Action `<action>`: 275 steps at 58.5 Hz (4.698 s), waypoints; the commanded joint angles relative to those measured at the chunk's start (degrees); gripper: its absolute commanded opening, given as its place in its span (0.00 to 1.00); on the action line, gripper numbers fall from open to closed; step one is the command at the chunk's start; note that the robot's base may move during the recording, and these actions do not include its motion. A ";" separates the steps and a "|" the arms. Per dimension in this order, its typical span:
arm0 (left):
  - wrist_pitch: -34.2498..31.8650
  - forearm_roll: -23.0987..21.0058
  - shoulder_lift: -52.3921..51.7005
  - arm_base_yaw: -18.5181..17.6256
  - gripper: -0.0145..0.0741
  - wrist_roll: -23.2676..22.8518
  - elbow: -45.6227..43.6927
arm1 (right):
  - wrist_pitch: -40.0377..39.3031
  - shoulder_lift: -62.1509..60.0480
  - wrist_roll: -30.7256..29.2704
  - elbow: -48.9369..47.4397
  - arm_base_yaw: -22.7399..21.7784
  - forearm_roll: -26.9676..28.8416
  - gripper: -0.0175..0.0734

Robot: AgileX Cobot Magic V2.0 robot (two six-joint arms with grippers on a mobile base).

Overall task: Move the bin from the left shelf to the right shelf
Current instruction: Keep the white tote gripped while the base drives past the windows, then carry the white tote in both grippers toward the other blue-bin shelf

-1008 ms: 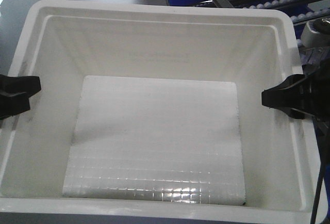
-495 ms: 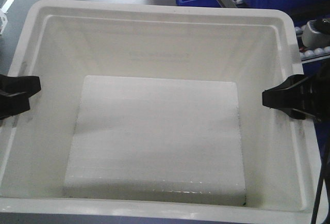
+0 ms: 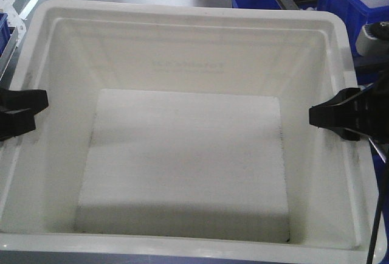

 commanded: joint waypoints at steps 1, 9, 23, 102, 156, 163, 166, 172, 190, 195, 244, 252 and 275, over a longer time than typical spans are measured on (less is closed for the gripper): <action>-6.05 -3.74 -1.00 -0.79 0.16 0.94 -2.66 | -5.99 -1.45 -2.20 -2.46 0.27 5.45 0.19; -6.05 -3.74 -1.00 -0.79 0.16 0.94 -2.66 | -5.99 -1.45 -2.20 -2.46 0.27 5.45 0.19; -6.05 -3.74 -1.00 -0.79 0.16 0.94 -2.66 | -5.99 -1.45 -2.20 -2.46 0.27 5.45 0.19; -6.07 -3.74 -0.80 -0.79 0.16 0.94 -2.66 | -5.94 -1.45 -2.20 -2.46 0.27 5.45 0.19; -6.07 -3.74 -0.80 -0.79 0.16 0.94 -2.66 | -5.93 -1.45 -2.20 -2.46 0.27 5.45 0.19; -6.07 -3.74 -0.80 -0.79 0.16 0.94 -2.66 | -5.93 -1.45 -2.20 -2.46 0.27 5.45 0.19; -6.07 -3.74 -0.80 -0.79 0.16 0.94 -2.66 | -5.93 -1.45 -2.20 -2.46 0.27 5.45 0.19; -6.07 -3.74 -0.80 -0.79 0.16 0.94 -2.66 | -5.93 -1.45 -2.20 -2.46 0.27 5.45 0.19; -6.07 -3.74 -0.80 -0.79 0.16 0.94 -2.66 | -5.93 -1.45 -2.20 -2.46 0.27 5.45 0.19; -6.07 -3.74 -0.80 -0.79 0.16 0.94 -2.66 | -5.93 -1.45 -2.20 -2.46 0.27 5.45 0.19; -6.07 -3.74 -0.80 -0.79 0.16 0.94 -2.66 | -5.93 -1.45 -2.20 -2.46 0.27 5.45 0.19; -6.07 -3.74 -0.80 -0.79 0.16 0.94 -2.66 | -5.93 -1.45 -2.20 -2.46 0.27 5.45 0.19; -6.07 -3.74 -0.80 -0.79 0.16 0.94 -2.66 | -5.93 -1.45 -2.20 -2.46 0.27 5.45 0.19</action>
